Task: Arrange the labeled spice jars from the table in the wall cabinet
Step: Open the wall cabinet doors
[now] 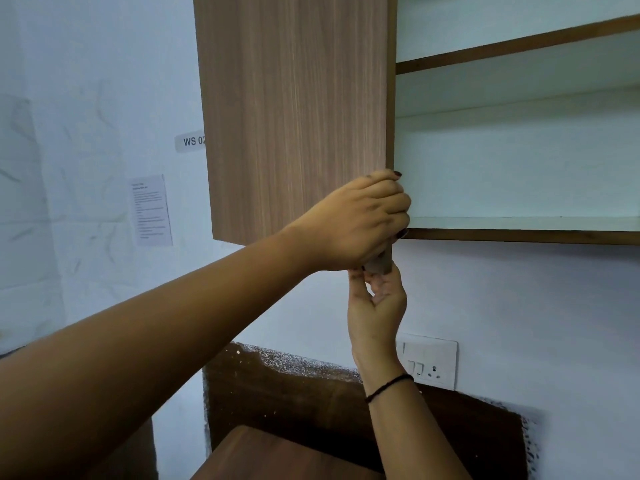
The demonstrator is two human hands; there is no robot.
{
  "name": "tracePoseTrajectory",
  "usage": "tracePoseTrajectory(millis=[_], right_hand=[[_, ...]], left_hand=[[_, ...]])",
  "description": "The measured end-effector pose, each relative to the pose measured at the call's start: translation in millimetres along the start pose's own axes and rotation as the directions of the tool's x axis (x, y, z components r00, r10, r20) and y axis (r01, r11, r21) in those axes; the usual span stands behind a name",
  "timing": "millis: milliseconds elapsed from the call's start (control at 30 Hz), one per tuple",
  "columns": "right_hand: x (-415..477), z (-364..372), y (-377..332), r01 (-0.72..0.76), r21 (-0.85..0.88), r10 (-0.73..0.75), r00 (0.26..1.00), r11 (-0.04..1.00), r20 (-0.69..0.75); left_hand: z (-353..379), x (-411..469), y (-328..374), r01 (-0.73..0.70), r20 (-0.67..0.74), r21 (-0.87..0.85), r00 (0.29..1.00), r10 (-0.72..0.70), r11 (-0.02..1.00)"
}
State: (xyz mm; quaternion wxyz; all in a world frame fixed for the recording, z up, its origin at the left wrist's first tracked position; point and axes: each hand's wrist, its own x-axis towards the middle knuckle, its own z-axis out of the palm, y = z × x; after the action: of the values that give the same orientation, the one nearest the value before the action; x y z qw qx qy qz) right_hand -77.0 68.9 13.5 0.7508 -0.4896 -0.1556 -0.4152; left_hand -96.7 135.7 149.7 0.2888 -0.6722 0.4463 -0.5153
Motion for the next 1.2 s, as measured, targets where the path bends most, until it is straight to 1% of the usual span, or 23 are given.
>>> tracePoseTrajectory(millis=[167, 300, 367, 600, 867, 933, 1033, 1200], right_hand=[[-16, 8, -5, 0.077, -0.087, -0.078, 0.997, 0.993, -0.009], [-35, 17, -13, 0.238, -0.154, -0.237, 0.971, 0.959, 0.027], [-47, 22, -17, 0.303, -0.159, -0.300, 0.953, 0.940, 0.045], [-69, 37, -25, 0.426, -0.180, -0.420, 0.905, 0.887, 0.074], [-75, 58, -35, 0.445, -0.282, -0.421, 0.895, 0.850, 0.146], [-73, 68, -42, 0.414, -0.230, -0.375, 0.907, 0.881, 0.194], [-79, 78, -46, 0.389, -0.156, -0.340, 0.901, 0.908, 0.268], [-101, 97, -50, 0.313, -0.082, -0.281, 0.921, 0.946, 0.268]], left_hand=[[-18, -15, -2, -0.005, -0.010, -0.016, 1.000, 0.005, 1.000], [-37, -35, -1, 0.021, -0.035, -0.036, 0.999, -0.022, 0.999], [-46, -48, -2, 0.042, -0.031, -0.047, 0.999, -0.044, 0.998], [-73, -78, -5, 0.065, -0.005, -0.075, 0.998, -0.065, 0.995], [-99, -106, -8, 0.086, 0.006, -0.103, 0.996, -0.086, 0.991], [-105, -112, -10, 0.088, 0.009, -0.103, 0.996, -0.087, 0.991], [-115, -125, -11, 0.106, 0.004, -0.100, 0.994, -0.106, 0.989], [-129, -147, -13, 0.136, 0.006, -0.081, 0.991, -0.136, 0.987]])
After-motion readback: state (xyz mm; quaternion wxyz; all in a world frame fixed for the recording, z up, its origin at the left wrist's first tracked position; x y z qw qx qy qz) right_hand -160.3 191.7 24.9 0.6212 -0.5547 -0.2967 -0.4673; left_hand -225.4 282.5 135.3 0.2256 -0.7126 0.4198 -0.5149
